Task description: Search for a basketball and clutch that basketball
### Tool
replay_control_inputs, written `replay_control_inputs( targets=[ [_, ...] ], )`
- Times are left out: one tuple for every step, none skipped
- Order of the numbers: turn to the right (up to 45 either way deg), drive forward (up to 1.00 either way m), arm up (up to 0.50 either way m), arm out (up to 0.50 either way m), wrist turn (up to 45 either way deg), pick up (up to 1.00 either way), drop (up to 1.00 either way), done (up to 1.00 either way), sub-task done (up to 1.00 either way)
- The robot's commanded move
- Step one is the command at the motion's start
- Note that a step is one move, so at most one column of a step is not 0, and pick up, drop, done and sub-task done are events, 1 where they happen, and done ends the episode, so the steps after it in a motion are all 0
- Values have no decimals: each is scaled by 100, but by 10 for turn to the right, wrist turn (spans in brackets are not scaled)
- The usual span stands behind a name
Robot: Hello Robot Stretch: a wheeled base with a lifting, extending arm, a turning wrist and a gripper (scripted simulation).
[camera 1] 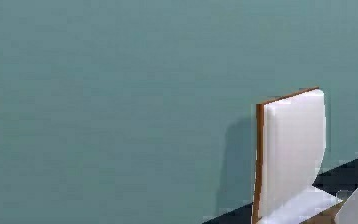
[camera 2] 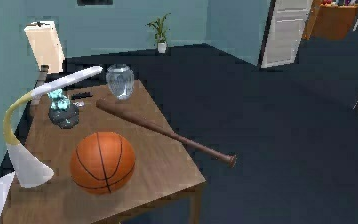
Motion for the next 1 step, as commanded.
replay_control_inputs(
  targets=[
    [-180,0,0,0,0,0,0,0,0]
  ],
)
